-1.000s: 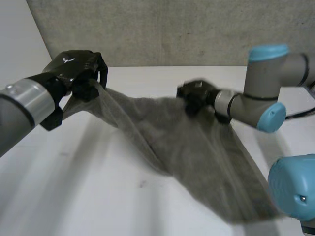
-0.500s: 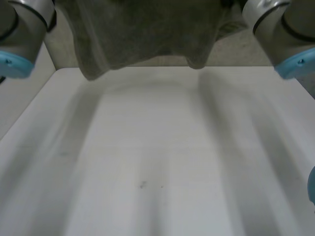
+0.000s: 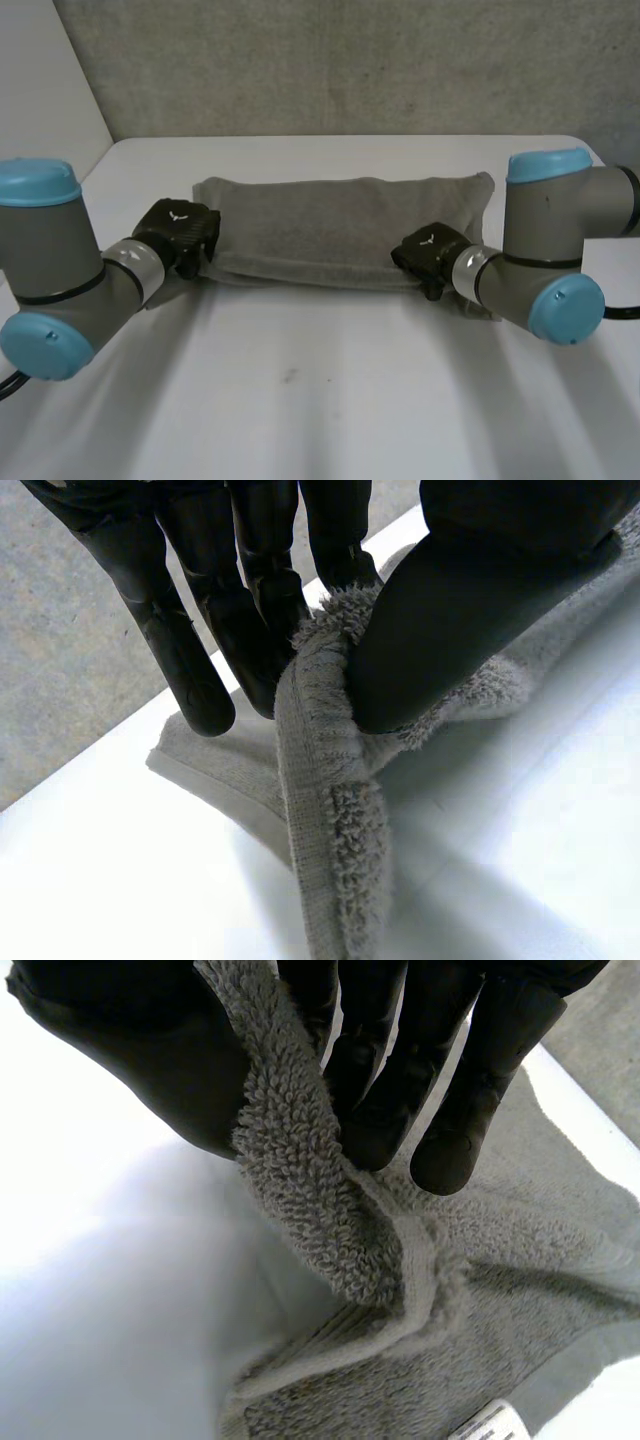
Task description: Fold the towel.
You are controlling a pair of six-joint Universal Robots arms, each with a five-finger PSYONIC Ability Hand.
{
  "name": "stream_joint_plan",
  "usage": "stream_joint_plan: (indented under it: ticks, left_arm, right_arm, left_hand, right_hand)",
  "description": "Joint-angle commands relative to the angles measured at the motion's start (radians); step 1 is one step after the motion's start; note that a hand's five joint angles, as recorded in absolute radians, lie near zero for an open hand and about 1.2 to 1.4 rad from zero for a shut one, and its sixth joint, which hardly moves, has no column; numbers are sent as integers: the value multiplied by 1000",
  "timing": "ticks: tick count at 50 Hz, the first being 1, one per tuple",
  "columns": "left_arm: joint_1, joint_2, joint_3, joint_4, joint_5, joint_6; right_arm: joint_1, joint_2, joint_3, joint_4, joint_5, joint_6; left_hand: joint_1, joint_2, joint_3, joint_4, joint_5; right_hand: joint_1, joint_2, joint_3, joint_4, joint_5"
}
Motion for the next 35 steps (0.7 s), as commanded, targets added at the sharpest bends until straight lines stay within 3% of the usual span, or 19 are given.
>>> stream_joint_plan:
  ticks: [1, 6, 8, 20, 35]
  left_arm:
    - [13, 84, -46, 1, 0, 2]
    - [16, 104, -61, 1, 0, 2]
    - [20, 105, -64, 1, -1, 2]
    - [40, 122, -90, 12, -1, -3]
    - [41, 122, -122, 56, -1, -14]
  right_arm:
    - [-16, -85, 142, -112, 7, 28]
    - [-56, -160, 251, -250, 10, 145]
    - [-72, -170, 268, -272, 10, 187]
    - [-189, -171, 340, -319, 1, 472]
    - [-195, -146, 361, -323, -39, 607]
  left_hand:
    - [214, 178, 179, 177, 194]
    - [214, 178, 179, 177, 194]
    - [214, 178, 179, 177, 194]
    - [214, 178, 179, 177, 194]
    - [214, 178, 179, 177, 194]
  right_hand:
    - [-201, -190, -195, -210, -199]
    - [-719, -708, -714, -728, -717]
    - [-779, -768, -773, -787, -777]
    - [-776, -765, -771, -785, -774]
    - [-773, -763, -768, -782, -771]
